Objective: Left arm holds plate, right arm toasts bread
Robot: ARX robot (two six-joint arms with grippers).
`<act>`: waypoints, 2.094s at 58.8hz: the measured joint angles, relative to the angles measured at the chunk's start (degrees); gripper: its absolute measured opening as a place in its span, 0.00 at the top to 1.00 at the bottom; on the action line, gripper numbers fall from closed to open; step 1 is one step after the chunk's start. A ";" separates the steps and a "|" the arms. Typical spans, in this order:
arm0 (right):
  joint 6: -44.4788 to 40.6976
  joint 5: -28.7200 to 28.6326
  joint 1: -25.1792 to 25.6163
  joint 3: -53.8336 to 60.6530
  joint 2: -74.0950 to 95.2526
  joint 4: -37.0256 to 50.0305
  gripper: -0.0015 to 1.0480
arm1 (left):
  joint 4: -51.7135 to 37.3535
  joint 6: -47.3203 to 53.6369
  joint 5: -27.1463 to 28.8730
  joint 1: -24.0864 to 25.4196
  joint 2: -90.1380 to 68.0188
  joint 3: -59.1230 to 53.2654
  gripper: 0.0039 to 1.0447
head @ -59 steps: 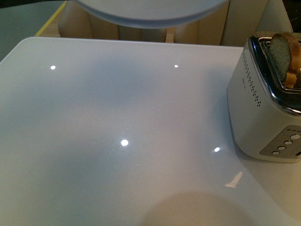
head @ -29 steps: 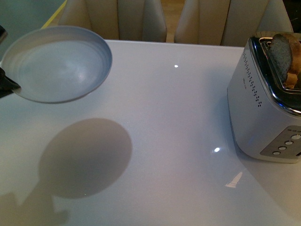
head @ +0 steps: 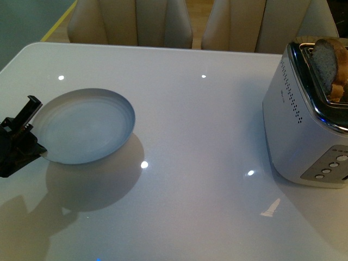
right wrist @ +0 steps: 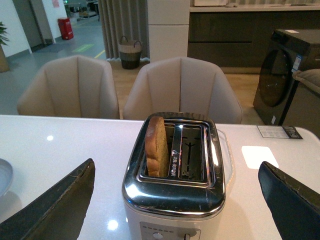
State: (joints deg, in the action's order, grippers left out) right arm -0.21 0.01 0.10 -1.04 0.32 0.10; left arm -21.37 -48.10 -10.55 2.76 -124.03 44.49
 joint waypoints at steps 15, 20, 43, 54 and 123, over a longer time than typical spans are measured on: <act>0.00 0.00 0.00 0.00 0.00 0.00 0.09 | -1.77 -1.01 0.44 -1.31 -6.93 0.90 0.97; 0.00 0.00 0.00 0.00 0.00 0.00 0.09 | -2.91 -1.55 0.35 -1.68 -8.41 1.20 0.97; 0.00 0.02 0.00 0.00 0.00 0.00 0.09 | -6.49 -3.21 -0.74 -2.56 -10.97 2.12 0.77; 0.00 0.02 0.00 0.00 0.00 0.00 0.09 | -6.99 -3.06 -1.33 -2.10 -8.85 1.90 0.42; 0.00 0.00 0.00 0.00 0.00 0.00 0.09 | 25.53 -0.04 10.64 -14.56 48.68 -2.12 0.07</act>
State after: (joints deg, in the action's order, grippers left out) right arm -0.21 0.01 0.10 -1.04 0.32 0.10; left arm 4.16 -48.14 0.10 -11.79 -75.35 42.37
